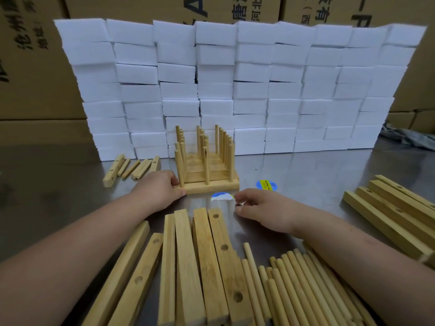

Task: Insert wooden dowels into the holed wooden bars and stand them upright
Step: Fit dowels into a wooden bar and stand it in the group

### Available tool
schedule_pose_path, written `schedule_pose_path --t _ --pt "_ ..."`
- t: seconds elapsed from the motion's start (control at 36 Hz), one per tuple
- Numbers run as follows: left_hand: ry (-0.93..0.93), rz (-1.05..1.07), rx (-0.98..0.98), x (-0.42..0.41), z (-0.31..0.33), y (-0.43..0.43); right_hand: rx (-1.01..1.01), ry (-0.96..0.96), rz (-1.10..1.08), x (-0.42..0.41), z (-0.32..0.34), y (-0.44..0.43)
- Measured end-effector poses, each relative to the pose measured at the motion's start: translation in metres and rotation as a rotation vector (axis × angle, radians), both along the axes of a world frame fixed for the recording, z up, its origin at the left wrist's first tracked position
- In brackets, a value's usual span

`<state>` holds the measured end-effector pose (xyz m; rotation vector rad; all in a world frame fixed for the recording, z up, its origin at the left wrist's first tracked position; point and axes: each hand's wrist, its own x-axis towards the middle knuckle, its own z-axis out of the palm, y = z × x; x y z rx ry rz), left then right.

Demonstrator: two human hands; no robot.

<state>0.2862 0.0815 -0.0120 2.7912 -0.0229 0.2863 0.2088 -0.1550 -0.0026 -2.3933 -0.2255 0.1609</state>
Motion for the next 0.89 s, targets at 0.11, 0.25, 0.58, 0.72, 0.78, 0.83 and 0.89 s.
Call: schedule_pose_path --t 0.11,0.25,0.58,0.72,0.78,0.83,0.89 --pt "-0.012 0.03 0.085 0.002 0.005 -0.001 0.004 0.002 -0.001 0.001 -0.001 0.0" --pt "-0.04 0.027 0.125 0.003 0.005 -0.001 -0.007 0.006 0.01 0.001 -0.001 -0.001" --pt "-0.023 0.032 0.175 0.008 0.004 -0.009 0.002 0.009 0.002 0.004 -0.003 -0.002" --pt "0.006 0.041 0.161 0.007 0.006 -0.009 0.004 0.006 0.004 0.004 -0.004 -0.002" --pt "0.023 0.037 0.156 0.005 0.008 -0.01 0.005 0.009 0.005 0.004 -0.004 -0.002" --pt "0.056 0.034 0.183 0.003 0.012 -0.01 0.003 0.008 0.004 0.005 -0.004 -0.002" --pt "0.092 0.041 0.248 0.0 0.02 -0.009 0.0 0.005 0.003 0.005 -0.004 -0.002"
